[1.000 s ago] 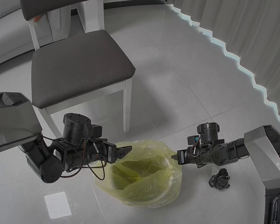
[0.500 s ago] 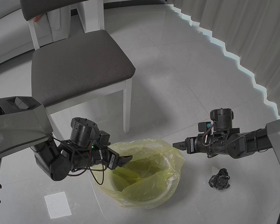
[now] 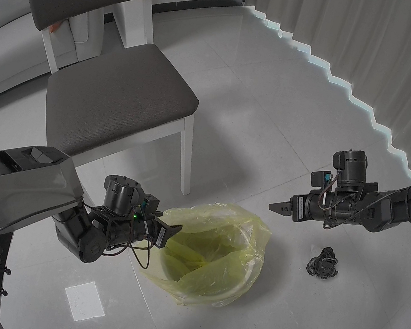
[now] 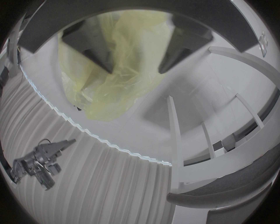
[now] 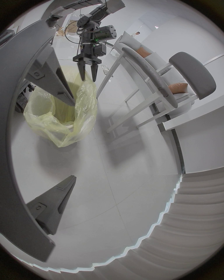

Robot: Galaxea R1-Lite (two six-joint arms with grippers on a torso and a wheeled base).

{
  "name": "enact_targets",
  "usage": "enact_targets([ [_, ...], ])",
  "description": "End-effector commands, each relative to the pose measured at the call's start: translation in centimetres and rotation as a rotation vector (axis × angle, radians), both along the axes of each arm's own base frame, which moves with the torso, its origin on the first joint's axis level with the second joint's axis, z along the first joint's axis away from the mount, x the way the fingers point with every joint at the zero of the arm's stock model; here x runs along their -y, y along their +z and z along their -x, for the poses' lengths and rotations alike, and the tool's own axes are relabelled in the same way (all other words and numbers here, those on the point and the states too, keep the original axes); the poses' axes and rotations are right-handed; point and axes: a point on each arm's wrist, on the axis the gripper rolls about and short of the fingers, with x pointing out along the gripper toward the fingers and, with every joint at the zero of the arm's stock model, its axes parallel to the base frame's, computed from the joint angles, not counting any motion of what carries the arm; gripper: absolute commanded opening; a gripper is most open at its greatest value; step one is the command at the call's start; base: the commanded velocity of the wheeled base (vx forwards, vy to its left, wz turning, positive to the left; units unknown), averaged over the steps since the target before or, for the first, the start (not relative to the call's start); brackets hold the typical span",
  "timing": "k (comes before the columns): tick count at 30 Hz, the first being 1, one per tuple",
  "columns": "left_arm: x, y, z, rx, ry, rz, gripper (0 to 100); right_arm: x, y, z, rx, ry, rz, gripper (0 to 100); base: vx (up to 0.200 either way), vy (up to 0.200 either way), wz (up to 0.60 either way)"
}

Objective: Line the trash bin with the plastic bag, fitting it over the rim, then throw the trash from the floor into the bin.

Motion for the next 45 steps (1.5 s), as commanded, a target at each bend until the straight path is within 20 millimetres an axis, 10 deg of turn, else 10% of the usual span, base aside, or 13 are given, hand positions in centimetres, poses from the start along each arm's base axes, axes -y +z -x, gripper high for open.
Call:
enact_targets([
  [1,0.1,0.4,-1.1,0.012,0.040,0.047,0,0.3,0.8,0.9,0.008,-0.001,-0.002,100,0.000,0.000,0.00],
  [25,2.6,-6.7,-7.5,-0.073,0.120,0.083,0,1.1,-5.0,0.2,-0.072,-0.028,0.025,100,0.000,0.000,0.00],
  [43,2.2,-1.6,-6.4,-0.086,0.142,0.194,0,-2.0,-7.3,-0.1,-0.101,0.020,-0.011,100,0.000,0.000,0.00],
  [44,2.3,-1.8,-6.2,-0.095,0.140,0.190,100,-2.0,-7.4,0.0,-0.102,0.021,-0.010,100,0.000,0.000,0.00],
  [45,2.2,-1.9,-6.2,-0.098,0.139,0.189,100,-2.1,-7.5,0.0,-0.106,0.022,-0.008,100,0.000,0.000,0.00],
])
